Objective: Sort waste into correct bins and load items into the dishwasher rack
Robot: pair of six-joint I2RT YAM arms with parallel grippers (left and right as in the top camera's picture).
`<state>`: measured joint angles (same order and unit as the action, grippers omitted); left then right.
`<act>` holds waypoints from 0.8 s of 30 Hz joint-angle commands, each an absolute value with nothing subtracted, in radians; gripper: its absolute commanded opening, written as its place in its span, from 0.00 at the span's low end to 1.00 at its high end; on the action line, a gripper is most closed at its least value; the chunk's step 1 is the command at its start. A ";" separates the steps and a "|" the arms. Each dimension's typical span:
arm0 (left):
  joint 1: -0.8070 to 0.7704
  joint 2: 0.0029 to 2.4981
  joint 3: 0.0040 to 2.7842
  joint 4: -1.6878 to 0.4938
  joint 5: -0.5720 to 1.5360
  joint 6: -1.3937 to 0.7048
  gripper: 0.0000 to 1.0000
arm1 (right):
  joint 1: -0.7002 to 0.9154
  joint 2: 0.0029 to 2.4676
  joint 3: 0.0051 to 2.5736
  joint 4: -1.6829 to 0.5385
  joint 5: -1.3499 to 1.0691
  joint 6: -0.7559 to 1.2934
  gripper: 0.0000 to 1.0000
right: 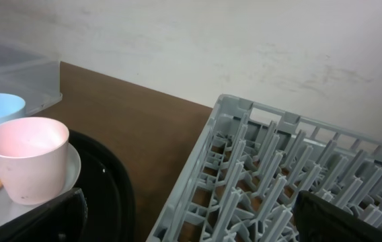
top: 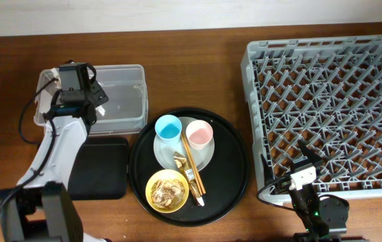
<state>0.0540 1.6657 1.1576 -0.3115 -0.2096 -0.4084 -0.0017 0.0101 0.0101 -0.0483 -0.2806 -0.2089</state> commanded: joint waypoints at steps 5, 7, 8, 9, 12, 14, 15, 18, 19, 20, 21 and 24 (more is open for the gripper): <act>0.062 1.633 1.166 -0.271 -0.145 -0.387 0.79 | -0.007 0.004 0.006 -0.053 -0.279 -0.202 0.99; 0.062 1.539 1.167 -0.316 -0.050 -0.387 0.79 | -0.007 0.004 0.006 -0.053 -0.279 -0.202 0.99; 0.061 1.461 1.167 -0.381 0.020 -0.388 0.79 | -0.007 0.004 0.006 -0.053 -0.279 -0.202 0.99; 0.058 1.412 1.167 -0.430 0.069 -0.388 0.79 | -0.007 0.004 0.006 -0.053 -0.279 -0.202 0.99; -0.016 1.276 1.167 -0.695 0.170 -0.389 0.79 | -0.007 0.004 0.006 -0.053 -0.279 -0.202 0.99; -0.112 1.250 1.167 -0.855 0.172 -0.388 0.77 | -0.007 0.004 0.006 -0.053 -0.279 -0.202 0.99; -0.176 1.251 1.166 -0.931 0.168 -0.388 0.76 | -0.007 0.004 0.006 -0.053 -0.279 -0.202 0.99; -0.393 1.256 1.129 -1.035 0.127 -0.389 0.59 | -0.007 0.004 0.006 -0.053 -0.279 -0.202 0.99; -0.436 1.256 1.106 -1.037 0.126 -0.397 0.47 | -0.007 0.004 0.006 -0.053 -0.279 -0.202 0.99; -0.494 1.256 1.057 -1.031 0.126 -0.442 0.41 | -0.007 0.004 0.006 -0.053 -0.279 -0.202 0.99; -0.525 1.256 1.017 -1.021 0.122 -0.476 0.41 | -0.007 0.004 0.006 -0.053 -0.279 -0.202 0.99; -0.605 1.256 0.905 -0.926 0.108 -0.539 0.41 | -0.007 0.004 0.006 -0.053 -0.279 -0.202 0.99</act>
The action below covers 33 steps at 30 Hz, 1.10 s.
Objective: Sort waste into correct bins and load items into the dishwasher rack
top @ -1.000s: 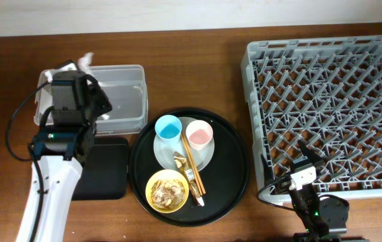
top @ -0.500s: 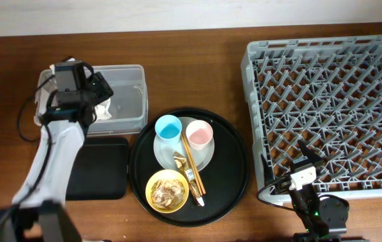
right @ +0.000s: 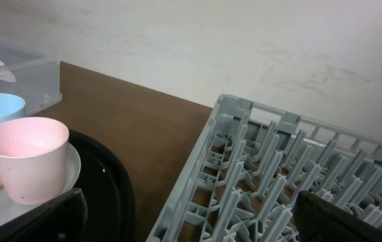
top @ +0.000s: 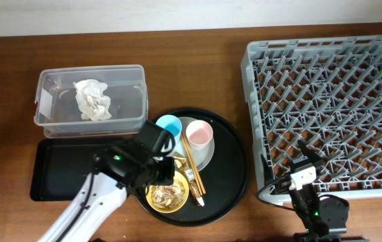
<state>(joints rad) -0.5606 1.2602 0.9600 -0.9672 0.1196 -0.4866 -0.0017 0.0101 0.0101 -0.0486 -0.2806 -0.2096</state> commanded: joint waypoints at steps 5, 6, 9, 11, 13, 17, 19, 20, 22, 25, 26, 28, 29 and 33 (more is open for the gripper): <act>-0.704 1.314 0.857 -0.791 0.028 -0.617 0.43 | -0.007 0.004 0.006 -0.053 -0.279 -0.202 0.99; -0.706 1.349 0.857 -0.735 0.026 -0.617 0.48 | -0.007 0.004 0.006 -0.053 -0.279 -0.202 0.99; -0.706 1.449 0.857 -0.641 -0.039 -0.641 0.48 | -0.007 0.004 0.006 -0.053 -0.279 -0.202 0.99; -0.706 1.524 0.857 -0.591 -0.049 -0.640 0.48 | -0.007 0.004 0.006 -0.053 -0.279 -0.202 0.99; -0.704 1.579 0.857 -0.522 -0.050 -0.640 0.48 | -0.007 0.004 0.006 -0.053 -0.279 -0.202 0.99; -0.702 1.583 0.859 -0.488 -0.049 -0.640 0.47 | -0.007 0.004 0.006 -0.053 -0.279 -0.202 0.99; -0.702 1.548 0.859 -0.509 -0.049 -0.640 0.47 | -0.007 0.004 0.006 -0.053 -0.279 -0.202 0.99; -0.702 1.528 0.859 -0.508 -0.049 -0.640 0.47 | -0.007 0.004 0.006 -0.053 -0.279 -0.202 0.99; -0.704 1.521 0.858 -0.509 -0.049 -0.640 0.46 | -0.007 0.004 0.006 -0.053 -0.279 -0.202 0.99; -0.704 1.547 0.853 -0.501 -0.049 -0.640 0.46 | -0.007 0.004 0.006 -0.053 -0.279 -0.202 0.99; -0.704 1.556 0.853 -0.501 -0.050 -0.640 0.46 | -0.007 0.004 0.006 -0.053 -0.279 -0.202 0.99; -0.704 1.567 0.853 -0.500 -0.050 -0.640 0.46 | -0.007 0.004 0.006 -0.053 -0.279 -0.202 0.99; -0.704 1.586 0.853 -0.492 -0.050 -0.640 0.46 | -0.007 0.004 0.006 -0.053 -0.279 -0.202 0.99; -0.704 1.607 0.861 -0.480 -0.046 -0.640 0.06 | -0.007 0.004 0.006 -0.053 -0.279 -0.202 0.99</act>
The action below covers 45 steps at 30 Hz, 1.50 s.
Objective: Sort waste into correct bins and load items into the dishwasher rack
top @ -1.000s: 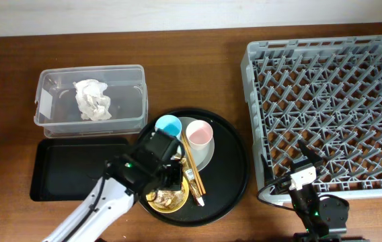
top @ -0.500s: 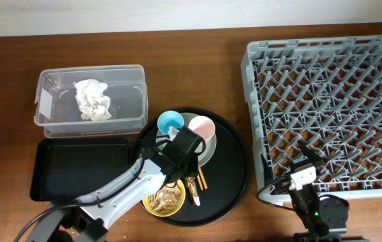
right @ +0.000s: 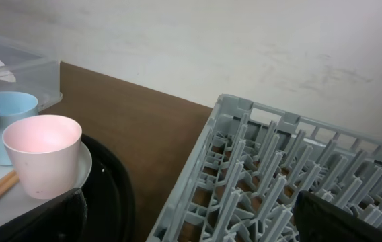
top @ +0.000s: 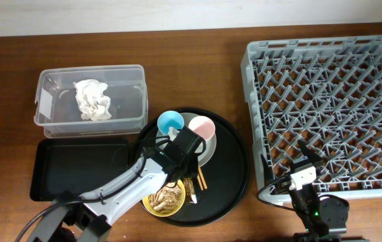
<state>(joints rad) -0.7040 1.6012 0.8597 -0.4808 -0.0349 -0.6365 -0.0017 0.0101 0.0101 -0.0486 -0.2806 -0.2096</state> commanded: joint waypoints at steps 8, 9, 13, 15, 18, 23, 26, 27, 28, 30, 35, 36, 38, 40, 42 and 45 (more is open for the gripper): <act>-0.613 1.266 1.113 -0.800 -0.152 -0.530 0.00 | -0.007 0.004 0.006 -0.053 -0.279 -0.202 0.99; -0.561 1.222 1.137 -0.808 -0.207 -0.517 0.00 | -0.007 0.004 0.006 -0.053 -0.279 -0.202 0.99; -0.244 1.158 1.148 -0.673 -0.285 -0.518 0.00 | -0.007 0.004 0.006 -0.053 -0.279 -0.202 0.99; -0.134 1.192 1.148 -0.558 -0.283 -0.518 0.00 | -0.007 0.004 0.006 -0.053 -0.279 -0.202 0.99; -0.051 1.319 1.148 -0.418 -0.240 -0.519 0.00 | -0.007 0.004 0.006 -0.053 -0.279 -0.202 0.99; -0.029 1.658 1.148 -0.234 -0.244 -0.518 0.06 | -0.007 0.004 0.006 -0.053 -0.279 -0.202 0.99; 0.002 1.716 1.148 -0.144 -0.243 -0.518 0.75 | -0.007 0.004 0.006 -0.053 -0.279 -0.202 0.99; 0.006 1.716 1.148 -0.142 -0.243 -0.517 0.74 | -0.007 0.004 0.006 -0.053 -0.279 -0.202 0.99; 0.009 1.715 1.149 -0.138 -0.239 -0.498 0.75 | -0.007 0.004 0.006 -0.053 -0.279 -0.202 0.99; 0.009 1.698 1.167 -0.132 -0.173 -0.441 0.76 | -0.007 0.004 0.006 -0.053 -0.279 -0.202 0.99; -0.009 1.431 1.279 -0.498 0.074 -0.431 0.85 | -0.007 0.004 0.006 -0.053 -0.279 -0.202 0.99; -0.027 1.370 1.279 -0.614 0.120 -0.431 0.86 | -0.007 0.004 0.006 -0.053 -0.279 -0.202 0.99; -0.123 1.253 1.279 -0.871 0.195 -0.392 0.86 | -0.007 0.004 0.006 -0.053 -0.279 -0.202 0.99; -0.256 1.222 1.277 -1.084 0.176 -0.383 0.74 | -0.007 0.004 0.006 -0.053 -0.279 -0.202 0.99; -0.406 1.224 1.237 -1.226 0.176 -0.383 0.31 | -0.007 0.004 0.006 -0.053 -0.279 -0.202 0.99; -0.630 1.224 1.076 -1.216 0.176 -0.469 0.13 | -0.007 0.004 0.006 -0.053 -0.279 -0.202 0.99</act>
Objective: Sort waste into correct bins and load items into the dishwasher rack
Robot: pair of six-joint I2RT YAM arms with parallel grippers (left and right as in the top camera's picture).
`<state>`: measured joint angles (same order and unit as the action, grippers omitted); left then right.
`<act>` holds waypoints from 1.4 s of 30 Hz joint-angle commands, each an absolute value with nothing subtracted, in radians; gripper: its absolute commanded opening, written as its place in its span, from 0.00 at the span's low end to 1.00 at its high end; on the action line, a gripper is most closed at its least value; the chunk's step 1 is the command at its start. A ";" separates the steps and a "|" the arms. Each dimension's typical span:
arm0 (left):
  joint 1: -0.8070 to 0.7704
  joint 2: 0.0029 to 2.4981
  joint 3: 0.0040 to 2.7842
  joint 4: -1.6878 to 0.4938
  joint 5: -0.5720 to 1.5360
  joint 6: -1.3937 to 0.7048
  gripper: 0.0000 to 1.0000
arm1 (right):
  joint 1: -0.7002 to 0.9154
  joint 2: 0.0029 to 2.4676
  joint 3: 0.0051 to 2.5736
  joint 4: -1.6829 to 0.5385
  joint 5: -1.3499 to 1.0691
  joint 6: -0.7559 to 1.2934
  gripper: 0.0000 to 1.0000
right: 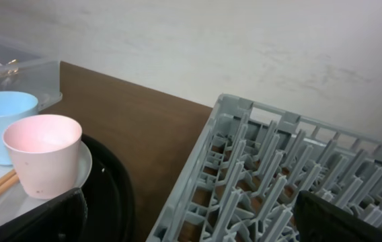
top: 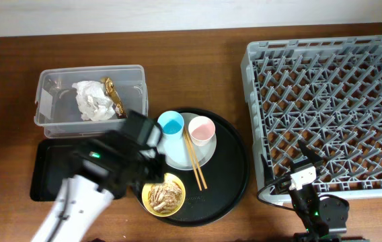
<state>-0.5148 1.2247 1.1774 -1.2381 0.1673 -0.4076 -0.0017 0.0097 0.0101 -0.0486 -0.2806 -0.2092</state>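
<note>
A clear bin (top: pixel 130 74) at the back left holds a crumpled white tissue (top: pixel 91 101) and a gold wrapper (top: pixel 113 95). The round black tray (top: pixel 235 168) carries a white plate (top: pixel 177 158) with a blue cup (top: pixel 171 123), a pink cup (top: pixel 201 128) and chopsticks (top: pixel 194 161), plus a yellow bowl of scraps (top: pixel 164 195). My left gripper (top: pixel 145 133) is motion-blurred just left of the blue cup, its jaws unreadable. My right gripper (right: pixel 191 222) rests open at the near left corner of the grey dish rack (top: pixel 325 107).
A flat black rectangular tray (top: pixel 46 168) lies in front of the clear bin, partly under my left arm. The rack fills the right side of the wooden table. A pale wall runs along the back edge.
The gold wrapper has gone from the plate and now lies in the clear bin beside the tissue. My left arm has moved from the plate to the left of the blue cup. The right arm is unchanged.
My left gripper was first over the clear bin. Then the tissue lay in the bin and the arm was at the round tray. Then it reached onto the plate by the chopsticks. Now the wrapper is in the bin too.
</note>
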 commanded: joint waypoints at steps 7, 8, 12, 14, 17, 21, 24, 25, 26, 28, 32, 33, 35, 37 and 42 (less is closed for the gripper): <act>-0.863 1.232 0.868 -0.924 0.052 -0.644 0.33 | -0.007 0.004 0.006 -0.053 -0.279 -0.202 0.99; -0.864 1.245 0.867 -0.909 0.038 -0.644 0.33 | -0.007 0.004 0.006 -0.053 -0.279 -0.202 0.99; -0.864 1.380 0.867 -0.867 0.025 -0.644 0.33 | -0.007 0.004 0.006 -0.053 -0.279 -0.202 0.99; -0.864 1.433 0.867 -0.852 0.011 -0.644 0.33 | -0.007 0.004 0.006 -0.053 -0.279 -0.202 0.98; -0.864 1.519 0.867 -0.806 0.011 -0.644 0.32 | -0.007 0.004 0.006 -0.053 -0.279 -0.202 0.99; -0.864 1.536 0.867 -0.800 0.014 -0.644 0.25 | -0.007 0.004 0.006 -0.053 -0.279 -0.202 0.99; -0.864 1.536 0.867 -0.800 0.014 -0.644 0.17 | -0.007 0.004 0.006 -0.053 -0.279 -0.202 0.99; -0.864 1.536 0.867 -0.799 0.014 -0.644 0.16 | -0.007 0.004 0.006 -0.053 -0.279 -0.202 0.99; -0.864 1.536 0.867 -0.797 0.010 -0.644 0.15 | -0.007 0.004 0.006 -0.053 -0.279 -0.202 0.99; -0.864 1.536 0.867 -0.797 0.011 -0.644 0.04 | -0.007 0.004 0.006 -0.053 -0.279 -0.202 0.99; -0.864 1.536 0.874 -0.802 0.010 -0.643 0.01 | -0.007 0.004 0.006 -0.053 -0.279 -0.202 0.99; -0.864 1.536 0.880 -0.808 0.010 -0.643 0.00 | -0.007 0.004 0.006 -0.053 -0.279 -0.202 0.99; -0.864 1.535 0.896 -0.815 0.010 -0.636 0.00 | -0.007 0.004 0.006 -0.053 -0.279 -0.202 0.99; -0.864 1.535 0.927 -0.849 0.000 -0.636 0.00 | -0.007 0.004 0.006 -0.053 -0.279 -0.202 0.99; -0.861 1.535 1.052 -0.935 -0.059 -0.566 0.01 | -0.007 0.004 0.006 -0.053 -0.279 -0.202 0.99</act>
